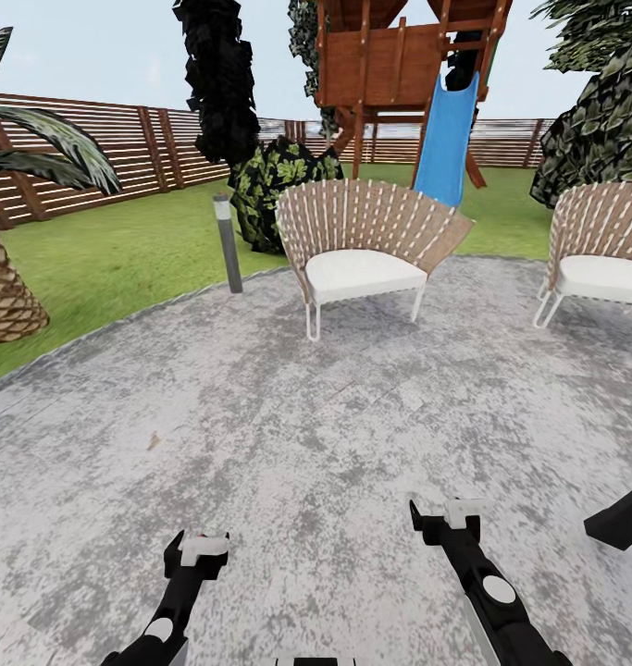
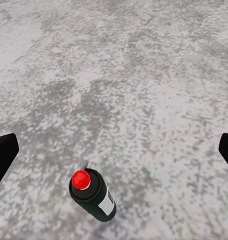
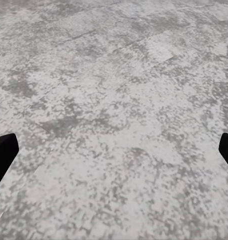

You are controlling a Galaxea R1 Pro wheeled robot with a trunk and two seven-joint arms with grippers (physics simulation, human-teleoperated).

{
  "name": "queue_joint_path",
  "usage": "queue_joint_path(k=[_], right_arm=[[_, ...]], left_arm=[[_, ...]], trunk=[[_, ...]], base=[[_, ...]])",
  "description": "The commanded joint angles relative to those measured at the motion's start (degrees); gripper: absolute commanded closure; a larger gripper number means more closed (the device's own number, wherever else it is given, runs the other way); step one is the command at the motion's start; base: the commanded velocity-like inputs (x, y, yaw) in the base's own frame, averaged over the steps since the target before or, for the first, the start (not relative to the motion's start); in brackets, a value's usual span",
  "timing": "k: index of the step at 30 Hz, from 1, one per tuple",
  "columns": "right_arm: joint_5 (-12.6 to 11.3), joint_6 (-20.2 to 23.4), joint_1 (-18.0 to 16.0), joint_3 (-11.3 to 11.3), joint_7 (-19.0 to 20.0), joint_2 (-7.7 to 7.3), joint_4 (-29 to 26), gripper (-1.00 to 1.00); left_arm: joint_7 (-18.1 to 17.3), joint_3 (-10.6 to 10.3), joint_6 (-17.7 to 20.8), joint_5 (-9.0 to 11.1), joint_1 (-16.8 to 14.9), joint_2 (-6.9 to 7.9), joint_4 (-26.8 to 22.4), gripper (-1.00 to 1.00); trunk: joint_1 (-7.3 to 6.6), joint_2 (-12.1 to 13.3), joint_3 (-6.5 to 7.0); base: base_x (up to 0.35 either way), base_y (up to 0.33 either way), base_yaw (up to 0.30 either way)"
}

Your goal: In the garden, pick up the pesticide atomizer on the floor and spray pesticide onto both trees until each tree trunk is fully covered.

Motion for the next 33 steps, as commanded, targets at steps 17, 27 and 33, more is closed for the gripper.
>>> queue_joint_path(k=[17, 27, 33], right_arm=[[0.0, 0.0, 0.0, 0.0, 0.0, 0.02, 0.1, -1.0], [0.0, 0.1, 0.0, 0.1, 0.0, 0.17, 0.1, -1.0], [0.0, 0.1, 0.0, 0.1, 0.0, 0.12, 0.1, -1.0]], left_arm=[[0.1, 0.2, 0.1, 0.2, 0.0, 0.18, 0.0, -1.0], [0.3, 0.0, 1.9, 0.3, 0.0, 0.18, 0.0, -1.0], [0.3, 0.0, 2.0, 0.3, 0.0, 0.32, 0.0, -1.0]], trunk=[[0.26, -0.1, -2.22], [0.52, -0.3, -4.92], [0.67, -0.3, -6.78]], base=[[0.0, 0.0, 0.0], [0.0, 0.0, 0.031], [0.0, 0.0, 0.004]])
